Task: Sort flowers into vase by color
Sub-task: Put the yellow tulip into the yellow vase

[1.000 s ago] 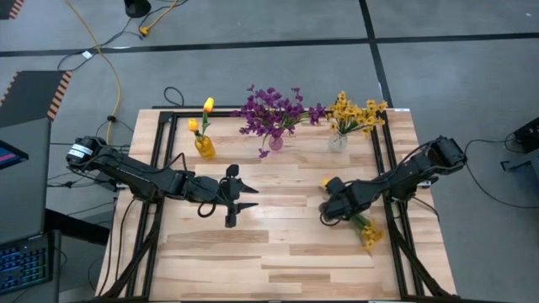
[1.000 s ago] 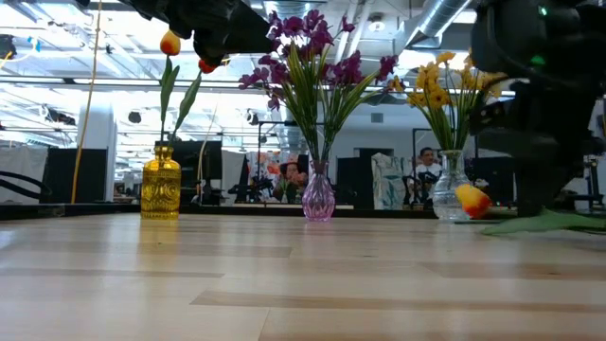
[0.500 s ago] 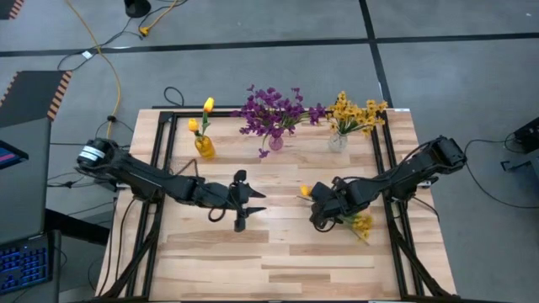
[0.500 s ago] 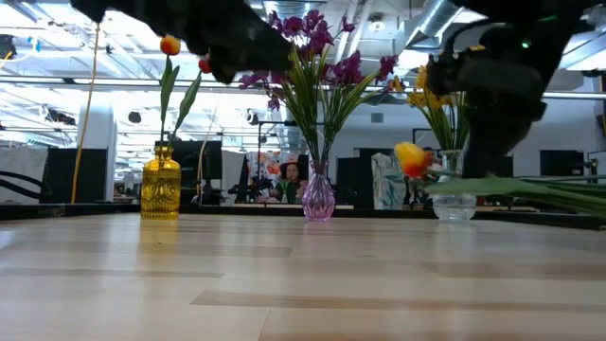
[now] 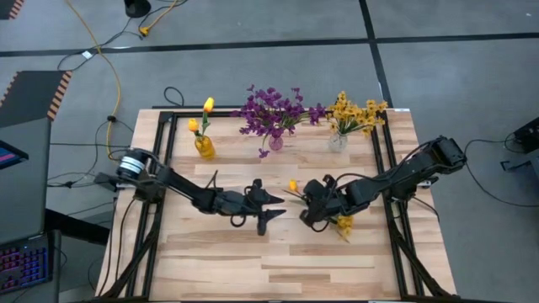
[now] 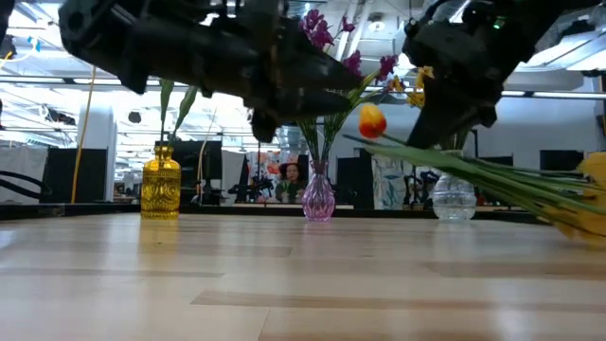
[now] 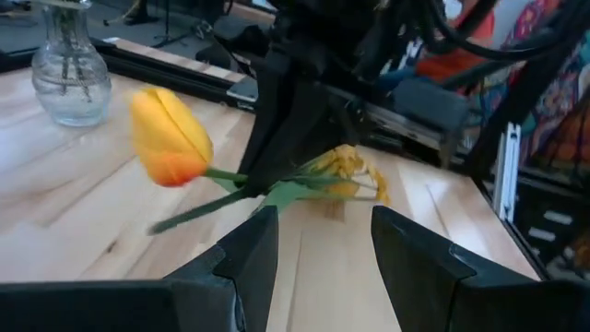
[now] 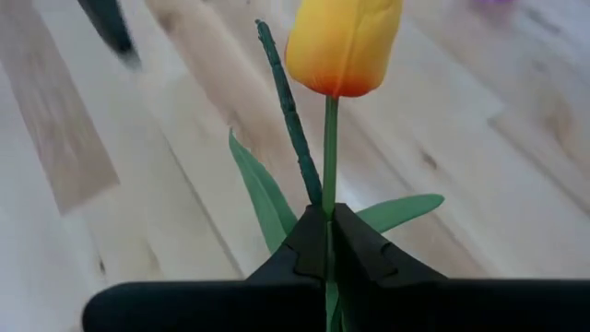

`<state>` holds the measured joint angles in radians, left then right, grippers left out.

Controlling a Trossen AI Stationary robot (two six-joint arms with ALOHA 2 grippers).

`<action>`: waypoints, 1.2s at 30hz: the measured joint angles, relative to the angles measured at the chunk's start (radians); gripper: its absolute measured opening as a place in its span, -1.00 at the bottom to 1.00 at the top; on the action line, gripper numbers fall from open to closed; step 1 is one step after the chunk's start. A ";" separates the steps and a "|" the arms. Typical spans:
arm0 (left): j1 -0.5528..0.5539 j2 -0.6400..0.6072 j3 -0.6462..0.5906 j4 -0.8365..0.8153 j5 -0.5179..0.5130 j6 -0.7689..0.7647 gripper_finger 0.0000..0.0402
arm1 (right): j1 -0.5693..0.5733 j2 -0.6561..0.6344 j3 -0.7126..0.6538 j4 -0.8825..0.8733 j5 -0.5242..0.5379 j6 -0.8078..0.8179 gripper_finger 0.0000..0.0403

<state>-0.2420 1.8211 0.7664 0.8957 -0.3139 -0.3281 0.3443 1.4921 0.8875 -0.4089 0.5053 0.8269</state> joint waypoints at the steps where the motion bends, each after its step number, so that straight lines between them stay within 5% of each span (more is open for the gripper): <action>1: 0.000 0.020 0.012 0.015 -0.004 -0.004 -0.19 | 0.000 0.000 0.000 0.012 0.014 -0.001 -0.82; 7: 0.002 0.121 0.127 0.019 -0.035 0.030 -0.19 | 0.000 0.000 0.000 0.056 0.079 -0.004 -0.82; 14: 0.002 0.195 0.239 -0.024 -0.210 0.078 -0.19 | 0.000 0.000 0.000 0.100 0.081 -0.073 -0.82; 30: -0.023 0.196 0.246 -0.130 -0.412 -0.038 -0.19 | 0.003 0.000 0.000 0.110 0.082 -0.138 -0.82; 36: -0.022 0.196 0.246 -0.127 -0.417 -0.050 -0.19 | 0.010 0.000 0.000 0.111 0.075 -0.158 -0.82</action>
<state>-0.2638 2.0171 1.0126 0.7688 -0.7307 -0.3782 0.3538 1.4921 0.8873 -0.2981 0.5804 0.6687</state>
